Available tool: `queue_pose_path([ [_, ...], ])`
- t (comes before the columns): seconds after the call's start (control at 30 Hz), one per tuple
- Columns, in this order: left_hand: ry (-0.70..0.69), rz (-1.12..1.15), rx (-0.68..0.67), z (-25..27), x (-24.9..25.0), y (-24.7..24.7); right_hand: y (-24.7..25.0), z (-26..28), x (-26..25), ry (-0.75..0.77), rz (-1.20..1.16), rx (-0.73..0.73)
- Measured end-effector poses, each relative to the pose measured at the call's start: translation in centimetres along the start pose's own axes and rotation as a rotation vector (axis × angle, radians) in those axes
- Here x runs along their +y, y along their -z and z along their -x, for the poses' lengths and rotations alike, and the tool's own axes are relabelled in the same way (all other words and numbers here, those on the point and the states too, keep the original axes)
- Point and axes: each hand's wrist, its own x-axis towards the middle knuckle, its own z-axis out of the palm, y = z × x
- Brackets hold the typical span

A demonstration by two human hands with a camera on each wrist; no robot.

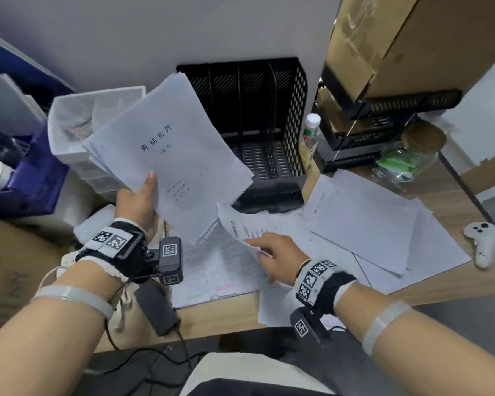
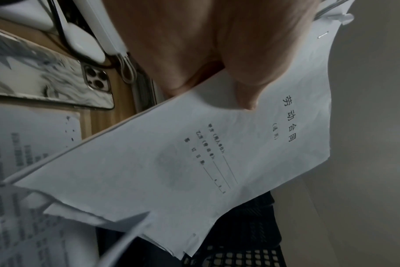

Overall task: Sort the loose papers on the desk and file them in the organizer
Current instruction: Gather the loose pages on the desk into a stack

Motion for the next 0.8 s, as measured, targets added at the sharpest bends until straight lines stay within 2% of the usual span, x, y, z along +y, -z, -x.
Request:
queue_pose_path([
  [0.07, 0.012, -0.002, 0.017, 1.0, 0.8, 1.1, -3.1, -1.2, -1.4, 0.004, 0.096, -0.150],
  [0.13, 0.027, -0.017, 0.047, 2.2, 1.7, 1.8, -5.4, -1.8, -2.8, -0.030, 0.048, -0.293],
  [0.27, 0.035, -0.010, 0.076, 2.2, 1.9, 4.3, -7.5, -2.0, -2.6, -0.077, 0.019, -0.429],
  [0.3, 0.023, 0.002, 0.085, 2.0, 1.8, 4.7, -7.4, -1.8, -1.9, -0.117, 0.001, -0.411],
  [0.37, 0.029, 0.017, 0.029, 2.2, 1.4, 4.2, -6.7, -1.2, 1.2, -0.248, -0.023, -0.261],
  [0.5, 0.081, -0.018, -0.116, 2.8, -0.4, 1.8, -2.4, 2.5, 8.2, -0.729, 0.226, 0.152],
  [0.57, 0.114, -0.025, -0.178, 2.7, -2.0, 0.5, -0.9, 5.6, 10.7, -0.982, 0.317, 0.174],
  [0.63, 0.152, -0.049, -0.244, 2.7, -3.4, -0.8, -0.7, 8.4, 12.1, -1.139, 0.361, 0.121],
  [0.67, 0.182, -0.063, -0.276, 2.9, -4.0, -1.5, -0.9, 9.4, 12.8, -1.195, 0.348, 0.147],
  [0.73, 0.229, -0.142, -0.302, 3.0, -5.4, -2.3, -1.0, 10.7, 13.4, -1.315, 0.225, 0.265],
  [0.8, 0.261, -0.224, -0.322, 2.8, -6.8, -2.3, -1.0, 10.9, 14.2, -1.439, -0.014, 0.346],
])
